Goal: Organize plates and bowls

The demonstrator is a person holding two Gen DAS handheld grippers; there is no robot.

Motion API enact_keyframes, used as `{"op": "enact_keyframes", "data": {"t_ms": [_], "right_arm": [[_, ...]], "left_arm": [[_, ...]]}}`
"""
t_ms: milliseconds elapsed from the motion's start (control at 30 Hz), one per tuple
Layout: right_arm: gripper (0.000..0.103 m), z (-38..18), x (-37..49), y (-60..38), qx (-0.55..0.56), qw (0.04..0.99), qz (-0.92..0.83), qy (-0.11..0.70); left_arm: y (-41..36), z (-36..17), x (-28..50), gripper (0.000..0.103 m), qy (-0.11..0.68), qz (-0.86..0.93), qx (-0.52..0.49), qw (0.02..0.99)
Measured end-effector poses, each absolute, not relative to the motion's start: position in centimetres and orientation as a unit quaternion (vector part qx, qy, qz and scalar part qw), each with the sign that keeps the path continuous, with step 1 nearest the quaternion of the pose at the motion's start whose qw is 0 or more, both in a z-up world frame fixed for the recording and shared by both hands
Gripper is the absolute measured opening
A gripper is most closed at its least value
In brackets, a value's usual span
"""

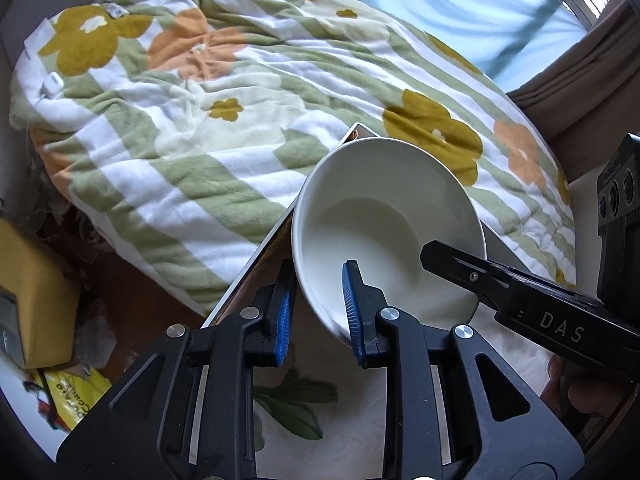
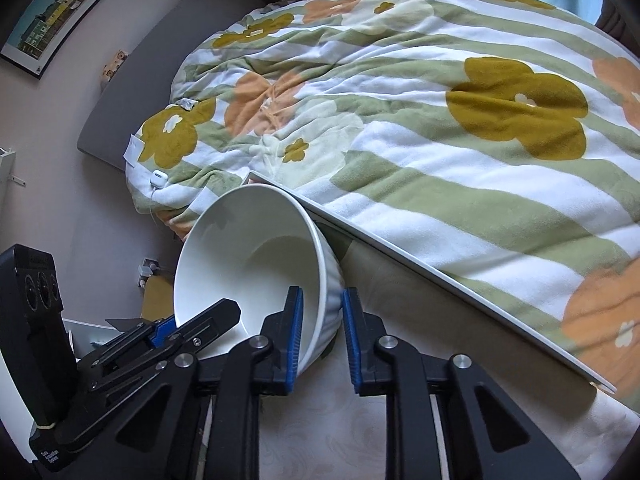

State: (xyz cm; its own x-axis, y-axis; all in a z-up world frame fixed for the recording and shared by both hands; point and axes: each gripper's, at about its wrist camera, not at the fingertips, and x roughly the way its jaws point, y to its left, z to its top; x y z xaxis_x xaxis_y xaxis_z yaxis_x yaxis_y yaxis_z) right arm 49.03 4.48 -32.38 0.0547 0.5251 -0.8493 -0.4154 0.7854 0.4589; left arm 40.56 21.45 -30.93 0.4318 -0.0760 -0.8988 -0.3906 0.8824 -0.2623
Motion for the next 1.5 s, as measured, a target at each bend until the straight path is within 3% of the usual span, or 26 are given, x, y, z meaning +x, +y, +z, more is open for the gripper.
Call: {"op": "enact_keyframes", "data": {"t_ms": [300, 633, 1067, 1500], "right_arm": [[0.018, -30.9, 48.0, 3.9, 0.055, 0.732, 0.329, 0.594], [0.018, -23.3, 43.5, -1.5, 0.073, 0.764, 0.331, 0.549], [0.018, -15.3, 31.6, -17.4, 0.094, 0.814, 0.272, 0.504], [0.018, -16.6, 22.8, -31.2, 0.135, 0.827, 0.166, 0.519]], "left_arm": [[20.9, -28.7, 39.7, 0.021, 0.509, 0.098, -0.207, 0.83], [15.8, -20.6, 35.5, 0.021, 0.476, 0.08, -0.182, 0.857], [-1.2, -12.4, 25.2, 0.021, 0.445, 0.003, -0.144, 0.884], [-16.2, -14.5, 18.6, 0.021, 0.498, -0.103, -0.104, 0.855]]}}
